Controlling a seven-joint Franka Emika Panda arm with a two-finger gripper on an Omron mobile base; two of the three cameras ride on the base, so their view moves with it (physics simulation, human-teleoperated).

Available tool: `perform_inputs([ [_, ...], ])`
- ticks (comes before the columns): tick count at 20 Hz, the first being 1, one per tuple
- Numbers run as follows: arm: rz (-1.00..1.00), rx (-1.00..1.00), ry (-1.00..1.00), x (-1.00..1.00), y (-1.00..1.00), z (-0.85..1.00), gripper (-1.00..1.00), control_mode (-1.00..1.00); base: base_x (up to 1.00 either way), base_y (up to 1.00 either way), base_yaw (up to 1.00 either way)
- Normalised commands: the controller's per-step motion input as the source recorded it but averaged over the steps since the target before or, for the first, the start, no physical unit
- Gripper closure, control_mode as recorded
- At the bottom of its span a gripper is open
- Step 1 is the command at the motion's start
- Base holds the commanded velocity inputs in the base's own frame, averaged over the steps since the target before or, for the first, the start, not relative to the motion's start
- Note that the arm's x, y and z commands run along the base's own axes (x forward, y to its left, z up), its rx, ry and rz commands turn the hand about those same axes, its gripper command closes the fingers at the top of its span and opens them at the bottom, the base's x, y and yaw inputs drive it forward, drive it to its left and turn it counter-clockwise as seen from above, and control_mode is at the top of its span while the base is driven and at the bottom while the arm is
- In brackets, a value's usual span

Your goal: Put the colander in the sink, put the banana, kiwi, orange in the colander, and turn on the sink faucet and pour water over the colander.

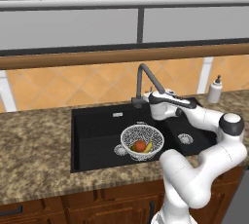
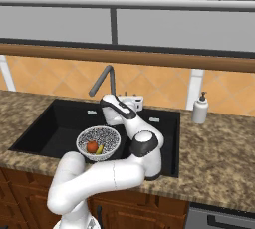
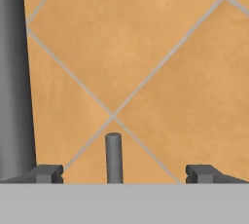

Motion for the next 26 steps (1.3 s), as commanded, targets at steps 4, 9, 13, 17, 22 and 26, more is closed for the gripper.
perform_inputs([
  [4,0.0,0.0,0.0,0.12,0.04,0.0,-1.0,-1.0,0.0,0.0,0.0],
  [9,0.0,0.0,0.0,0.13,0.0,-0.02,-1.0,-1.0,0.0,0.0,0.0],
  [13,0.0,0.0,0.0,0.12,0.0,0.0,-1.0,-1.0,0.0,0.0,0.0],
  [17,0.0,0.0,0.0,0.05,0.0,0.0,-1.0,-1.0,0.0,0.0,0.0],
  [22,0.0,0.0,0.0,0.0,-0.09,0.0,-1.0,-1.0,0.0,0.0,0.0],
  [26,0.0,0.0,0.0,0.02,-0.16,0.0,-1.0,-1.0,0.0,0.0,0.0],
])
